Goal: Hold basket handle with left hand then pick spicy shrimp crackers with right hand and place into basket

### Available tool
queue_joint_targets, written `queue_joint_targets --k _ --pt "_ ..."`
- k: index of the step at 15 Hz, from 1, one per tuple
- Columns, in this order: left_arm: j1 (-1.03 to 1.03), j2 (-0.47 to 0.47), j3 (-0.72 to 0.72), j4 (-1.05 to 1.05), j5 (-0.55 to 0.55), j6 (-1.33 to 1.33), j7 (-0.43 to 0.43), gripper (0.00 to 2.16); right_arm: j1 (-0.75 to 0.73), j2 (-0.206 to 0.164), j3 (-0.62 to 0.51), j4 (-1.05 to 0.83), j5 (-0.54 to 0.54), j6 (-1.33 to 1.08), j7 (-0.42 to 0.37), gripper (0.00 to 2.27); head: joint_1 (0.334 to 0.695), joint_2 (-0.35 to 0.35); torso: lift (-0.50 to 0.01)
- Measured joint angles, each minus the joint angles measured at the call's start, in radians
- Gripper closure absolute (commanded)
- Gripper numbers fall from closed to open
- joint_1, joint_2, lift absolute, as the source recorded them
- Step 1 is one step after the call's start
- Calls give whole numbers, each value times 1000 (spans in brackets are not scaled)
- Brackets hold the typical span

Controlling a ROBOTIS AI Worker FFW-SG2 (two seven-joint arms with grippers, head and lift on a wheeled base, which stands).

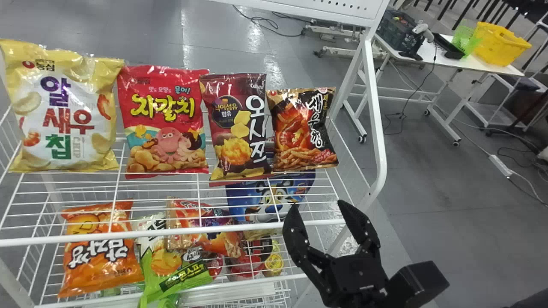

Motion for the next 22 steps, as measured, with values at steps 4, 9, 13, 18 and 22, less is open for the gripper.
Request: queue_joint_targets --k 4,9,13,18,22 --pt "2 0 0 0 3 0 -2 1814 0 0 0 -3 1 5 0 110 695 -327 -37" --pt "7 0 0 -3 6 0 -3 1814 2 2 2 -10 5 18 0 110 695 -325 -37" --pt "8 0 0 -1 5 0 -2 1814 -25 8 4 -16 14 92 0 110 695 -314 -37" --pt "9 0 5 -1 5 0 -2 1814 -148 33 12 14 44 240 -10 110 695 -285 -37" --pt "0 0 6 0 2 0 1 1814 -259 54 5 71 52 296 -15 110 695 -277 -37"
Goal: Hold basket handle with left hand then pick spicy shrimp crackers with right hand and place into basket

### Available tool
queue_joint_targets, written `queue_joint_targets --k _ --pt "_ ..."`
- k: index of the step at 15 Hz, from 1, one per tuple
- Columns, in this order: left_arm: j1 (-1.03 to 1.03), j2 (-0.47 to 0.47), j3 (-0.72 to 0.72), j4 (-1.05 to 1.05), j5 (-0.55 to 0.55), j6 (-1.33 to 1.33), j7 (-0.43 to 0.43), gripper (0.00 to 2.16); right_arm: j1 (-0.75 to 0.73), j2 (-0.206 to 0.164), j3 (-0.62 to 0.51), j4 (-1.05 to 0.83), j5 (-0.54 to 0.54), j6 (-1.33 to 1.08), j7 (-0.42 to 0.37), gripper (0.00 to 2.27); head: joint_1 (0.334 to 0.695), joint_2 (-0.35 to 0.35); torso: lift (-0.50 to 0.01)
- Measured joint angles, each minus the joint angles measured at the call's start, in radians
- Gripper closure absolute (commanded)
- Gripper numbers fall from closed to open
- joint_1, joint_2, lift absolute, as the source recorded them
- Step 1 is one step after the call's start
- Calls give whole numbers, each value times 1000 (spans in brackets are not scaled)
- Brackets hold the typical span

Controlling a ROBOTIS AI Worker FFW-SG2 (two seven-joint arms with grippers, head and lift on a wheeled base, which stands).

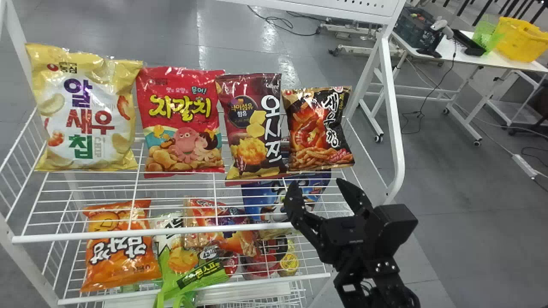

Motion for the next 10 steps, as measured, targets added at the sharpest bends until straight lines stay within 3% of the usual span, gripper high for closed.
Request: queue_joint_targets --k 10 --pt "-3 0 -1 0 1 0 5 1814 -299 12 -10 234 37 69 -16 110 695 -275 -37"
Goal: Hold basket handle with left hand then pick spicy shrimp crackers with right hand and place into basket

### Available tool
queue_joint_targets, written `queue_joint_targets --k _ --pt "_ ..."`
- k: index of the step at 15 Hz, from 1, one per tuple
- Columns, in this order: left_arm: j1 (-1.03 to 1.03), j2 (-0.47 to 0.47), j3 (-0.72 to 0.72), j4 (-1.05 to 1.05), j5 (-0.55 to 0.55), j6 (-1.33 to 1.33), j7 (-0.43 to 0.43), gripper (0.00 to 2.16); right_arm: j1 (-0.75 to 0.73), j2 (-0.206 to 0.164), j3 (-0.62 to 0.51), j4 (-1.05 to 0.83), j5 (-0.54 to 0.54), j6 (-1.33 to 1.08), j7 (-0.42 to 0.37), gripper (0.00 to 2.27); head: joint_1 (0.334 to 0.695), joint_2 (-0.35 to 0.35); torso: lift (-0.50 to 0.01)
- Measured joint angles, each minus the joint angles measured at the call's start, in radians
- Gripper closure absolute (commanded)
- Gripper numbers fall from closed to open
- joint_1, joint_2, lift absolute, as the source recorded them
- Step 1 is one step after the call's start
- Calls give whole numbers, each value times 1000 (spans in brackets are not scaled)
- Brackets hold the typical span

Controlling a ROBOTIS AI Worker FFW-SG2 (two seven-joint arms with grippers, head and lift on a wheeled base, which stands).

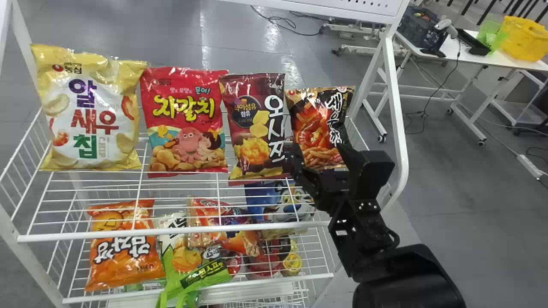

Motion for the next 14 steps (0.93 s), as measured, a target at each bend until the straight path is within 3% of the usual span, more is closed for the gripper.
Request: queue_joint_targets --k 14 --pt "-14 0 -3 16 -5 0 3 1814 -232 3 -27 252 16 10 0 205 695 -297 -37"
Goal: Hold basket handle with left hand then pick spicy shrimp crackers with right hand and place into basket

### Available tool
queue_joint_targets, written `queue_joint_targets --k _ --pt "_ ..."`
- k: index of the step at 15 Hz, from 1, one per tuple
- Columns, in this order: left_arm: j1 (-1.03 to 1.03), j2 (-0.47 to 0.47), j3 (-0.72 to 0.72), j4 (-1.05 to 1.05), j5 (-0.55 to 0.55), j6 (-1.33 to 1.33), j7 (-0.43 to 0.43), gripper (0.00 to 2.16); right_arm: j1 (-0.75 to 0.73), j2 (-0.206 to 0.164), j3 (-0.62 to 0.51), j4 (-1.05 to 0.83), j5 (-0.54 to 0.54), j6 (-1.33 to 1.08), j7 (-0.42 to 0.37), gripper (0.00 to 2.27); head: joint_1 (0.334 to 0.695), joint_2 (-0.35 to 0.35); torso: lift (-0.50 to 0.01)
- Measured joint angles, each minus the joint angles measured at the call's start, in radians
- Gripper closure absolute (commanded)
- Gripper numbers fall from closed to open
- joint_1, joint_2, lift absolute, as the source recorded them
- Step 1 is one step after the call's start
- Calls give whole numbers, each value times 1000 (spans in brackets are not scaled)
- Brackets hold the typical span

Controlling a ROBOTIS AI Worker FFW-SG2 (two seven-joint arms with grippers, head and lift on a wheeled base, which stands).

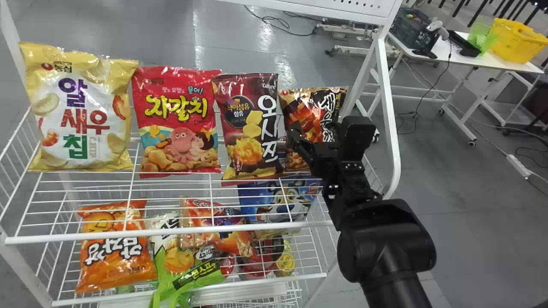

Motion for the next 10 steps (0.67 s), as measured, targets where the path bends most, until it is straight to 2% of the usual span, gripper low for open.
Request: queue_joint_targets --k 1,2,3,4,5,6,10 --pt "0 0 1 0 0 0 0 1814 -6 0 -1 14 3 -1 0 235 695 -298 -37" --pt "-1 0 1 1 0 0 0 1814 -12 -1 -4 27 6 -2 0 441 695 -300 -37" --pt "-3 0 0 3 0 0 1 1814 -17 -2 -8 36 9 -2 1 778 695 -305 -37" --pt "-4 0 -1 5 0 0 2 1814 -21 -4 -11 42 13 0 3 1214 695 -308 -37" --pt "-6 0 -2 8 0 0 3 1814 -22 -7 -13 45 15 6 4 1514 695 -311 -37" --pt "-7 0 -2 10 0 0 4 1814 -21 -8 -14 45 16 12 5 1679 695 -313 -37" --pt "-8 0 -3 11 -1 0 4 1814 -2 -8 -18 31 16 15 3 1683 695 -319 -37"
